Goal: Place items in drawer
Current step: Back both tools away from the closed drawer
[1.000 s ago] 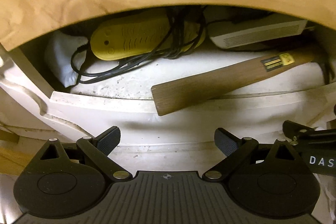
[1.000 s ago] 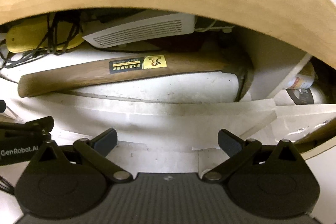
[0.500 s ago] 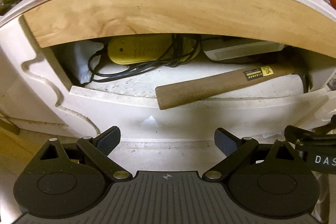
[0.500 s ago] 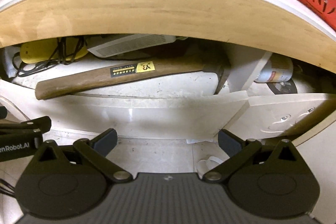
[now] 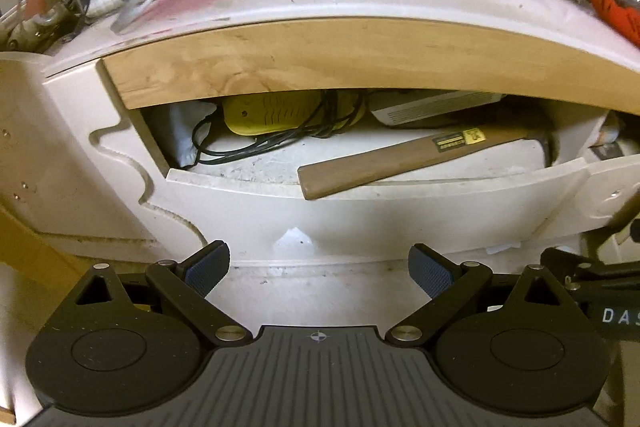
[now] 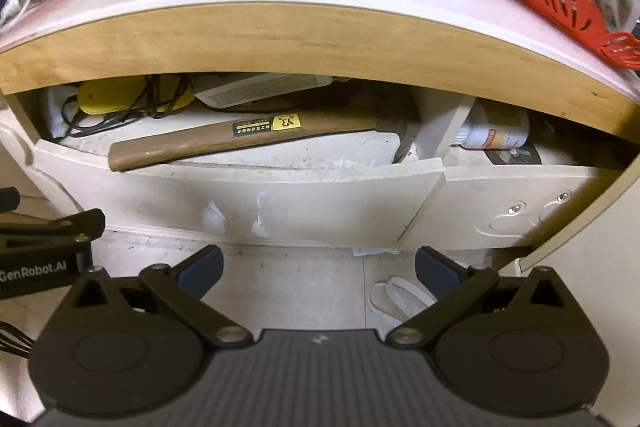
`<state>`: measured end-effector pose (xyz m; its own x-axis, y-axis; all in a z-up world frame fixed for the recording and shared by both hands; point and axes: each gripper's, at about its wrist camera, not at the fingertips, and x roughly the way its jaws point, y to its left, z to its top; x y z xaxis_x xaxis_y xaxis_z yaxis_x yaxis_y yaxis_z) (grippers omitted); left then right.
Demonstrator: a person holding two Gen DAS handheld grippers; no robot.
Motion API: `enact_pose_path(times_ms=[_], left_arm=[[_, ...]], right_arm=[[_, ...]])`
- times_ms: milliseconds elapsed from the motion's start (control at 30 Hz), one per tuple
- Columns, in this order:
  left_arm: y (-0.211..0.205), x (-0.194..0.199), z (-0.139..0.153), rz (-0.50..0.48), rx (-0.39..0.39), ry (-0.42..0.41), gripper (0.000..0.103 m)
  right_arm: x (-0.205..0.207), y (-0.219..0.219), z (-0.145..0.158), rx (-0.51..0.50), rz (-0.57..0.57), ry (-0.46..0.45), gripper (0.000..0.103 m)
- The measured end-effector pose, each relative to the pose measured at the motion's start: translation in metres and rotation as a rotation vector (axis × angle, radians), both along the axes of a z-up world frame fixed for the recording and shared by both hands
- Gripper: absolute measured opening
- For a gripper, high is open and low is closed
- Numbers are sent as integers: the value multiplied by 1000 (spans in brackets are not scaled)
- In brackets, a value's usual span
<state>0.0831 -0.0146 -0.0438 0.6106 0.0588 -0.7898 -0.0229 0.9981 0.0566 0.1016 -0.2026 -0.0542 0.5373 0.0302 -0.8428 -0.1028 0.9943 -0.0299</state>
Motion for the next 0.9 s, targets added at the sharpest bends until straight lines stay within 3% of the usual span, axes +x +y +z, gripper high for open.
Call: enact_pose_path(times_ms=[600,900], left_arm=[[8,-49,38,2,-65,-16,99],[7,-55,38,-9,-61,-14,99]], right_arm=[[-43,-15,35,51,16,-43,103],[-46,-14,36,41,23,-52,103]])
